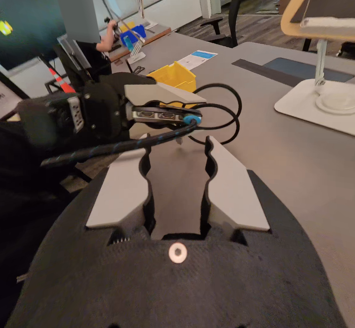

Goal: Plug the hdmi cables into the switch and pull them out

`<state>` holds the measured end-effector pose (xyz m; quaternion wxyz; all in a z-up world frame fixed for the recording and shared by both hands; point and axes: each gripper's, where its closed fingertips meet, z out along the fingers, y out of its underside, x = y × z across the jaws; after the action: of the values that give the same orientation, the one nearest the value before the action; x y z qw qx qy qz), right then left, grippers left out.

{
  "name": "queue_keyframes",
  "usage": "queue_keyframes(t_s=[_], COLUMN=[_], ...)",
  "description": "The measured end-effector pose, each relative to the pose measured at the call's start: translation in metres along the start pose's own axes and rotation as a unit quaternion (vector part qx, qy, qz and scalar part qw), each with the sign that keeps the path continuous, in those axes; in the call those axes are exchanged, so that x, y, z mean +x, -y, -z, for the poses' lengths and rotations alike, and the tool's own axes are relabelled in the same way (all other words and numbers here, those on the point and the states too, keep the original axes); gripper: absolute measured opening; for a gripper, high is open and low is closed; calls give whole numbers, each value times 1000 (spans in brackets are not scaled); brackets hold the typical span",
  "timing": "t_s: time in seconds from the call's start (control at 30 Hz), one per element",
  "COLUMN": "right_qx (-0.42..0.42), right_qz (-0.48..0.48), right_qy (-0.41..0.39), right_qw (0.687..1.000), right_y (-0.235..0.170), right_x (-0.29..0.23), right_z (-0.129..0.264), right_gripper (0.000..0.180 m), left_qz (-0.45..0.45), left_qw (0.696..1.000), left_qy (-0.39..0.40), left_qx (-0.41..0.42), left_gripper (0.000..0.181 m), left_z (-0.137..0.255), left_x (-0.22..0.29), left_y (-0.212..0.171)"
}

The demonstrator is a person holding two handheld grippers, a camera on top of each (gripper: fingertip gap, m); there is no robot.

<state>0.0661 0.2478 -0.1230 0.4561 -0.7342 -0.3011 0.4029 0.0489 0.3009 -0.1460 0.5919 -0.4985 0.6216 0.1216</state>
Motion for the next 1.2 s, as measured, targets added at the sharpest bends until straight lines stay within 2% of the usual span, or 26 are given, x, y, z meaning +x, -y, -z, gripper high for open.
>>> queue_keyframes(t_s=[0.17,0.3,0.37,0.47,0.57,0.87,0.97,1.2], right_qx=[23,57,45,51,66,96,79,88], right_qz=[-8,-16,-21,-18,-20,-19,-19,-26], right_qy=[12,15,15,15,22,42,59,28], right_qw=[1000,998,999,998,997,994,995,995], right_y=[-4,1,-5,-7,-6,-4,-12,-21], right_x=[3,6,8,7,10,7,7,16], right_z=[-21,-25,-30,-34,-31,-32,-34,-36], right_gripper=[52,39,31,31,18,20,18,18], left_qz=[-56,-80,-94,-104,-109,-108,-109,-101], left_qw=[998,997,995,994,993,993,993,993], left_qy=[7,15,16,16,19,8,-11,-46], left_qx=[10,14,22,33,38,55,54,26], left_gripper=[30,30,30,30,30,30,30,35], left_z=[-1,-1,0,1,2,4,4,-4], left_x=[6,4,6,11,11,17,24,35], left_y=[4,4,7,14,17,21,18,4])
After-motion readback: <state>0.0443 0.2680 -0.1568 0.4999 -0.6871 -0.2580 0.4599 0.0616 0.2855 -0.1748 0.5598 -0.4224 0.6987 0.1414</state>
